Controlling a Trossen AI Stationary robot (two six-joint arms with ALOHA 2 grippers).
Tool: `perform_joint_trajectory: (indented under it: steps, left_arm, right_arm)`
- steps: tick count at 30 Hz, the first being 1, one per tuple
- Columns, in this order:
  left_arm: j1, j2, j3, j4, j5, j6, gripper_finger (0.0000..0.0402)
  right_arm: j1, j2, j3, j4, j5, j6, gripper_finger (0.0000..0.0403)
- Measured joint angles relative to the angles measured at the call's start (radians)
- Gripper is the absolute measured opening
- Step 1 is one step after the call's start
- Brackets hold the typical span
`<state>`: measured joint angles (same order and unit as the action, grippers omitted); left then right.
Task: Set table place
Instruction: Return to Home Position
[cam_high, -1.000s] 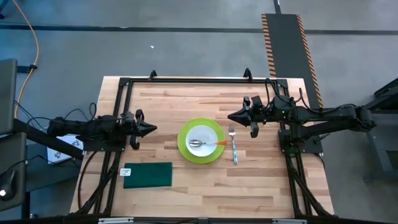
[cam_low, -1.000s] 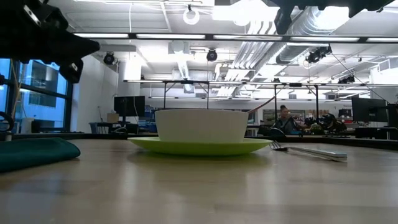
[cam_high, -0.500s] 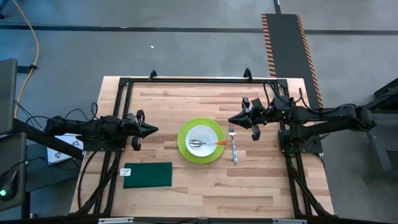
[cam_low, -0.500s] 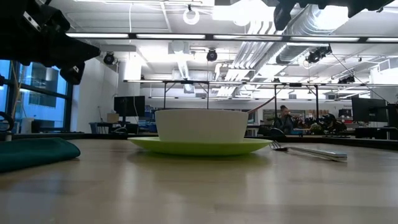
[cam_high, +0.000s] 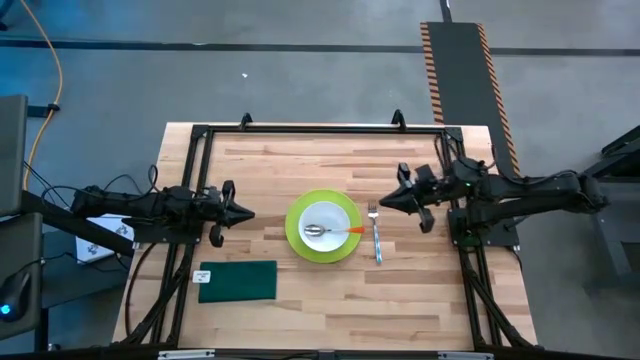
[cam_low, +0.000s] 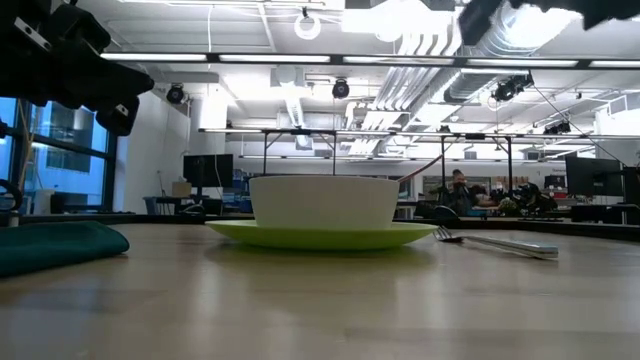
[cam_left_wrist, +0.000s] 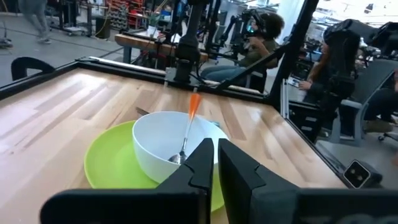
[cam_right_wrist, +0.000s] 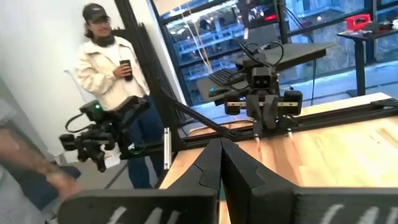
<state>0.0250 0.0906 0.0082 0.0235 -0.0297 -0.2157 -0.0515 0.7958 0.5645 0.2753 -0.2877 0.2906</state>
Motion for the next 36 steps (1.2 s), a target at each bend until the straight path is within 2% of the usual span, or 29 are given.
perform_joint_trajectory:
  steps: [6,11,15,21,27,31,36]
  left_arm:
    - [0.0,0.0,0.0,-0.001,-0.005,0.002,0.001]
    - [0.0,0.0,0.0,-0.002,-0.007,0.002,0.0012]
    - [0.001,0.0,0.0,-0.002,-0.008,0.002,0.0012]
    - [0.001,0.0,0.001,-0.002,-0.008,0.002,0.0014]
    - [0.001,0.0,0.001,-0.002,-0.008,0.001,0.0013]
    - [0.001,0.0,0.001,-0.002,-0.008,0.001,0.0014]
    - [0.001,0.0,0.001,-0.002,-0.008,0.001,0.0013]
  right_arm:
    - [0.004,-0.228,-0.178,0.017,0.063,0.07,0.0]
    - [0.021,-0.38,-0.282,0.021,0.149,0.047,0.0]
    - [0.032,-0.475,-0.346,0.02,0.211,0.041,0.0]
    - [0.069,-0.577,-0.44,0.004,0.237,0.049,0.0]
    - [0.112,-0.675,-0.482,0.041,0.281,0.036,0.0]
    - [0.127,-0.737,-0.482,-0.008,0.296,-0.008,0.0]
    - [0.128,-0.795,-0.482,-0.163,0.318,-0.004,0.0]
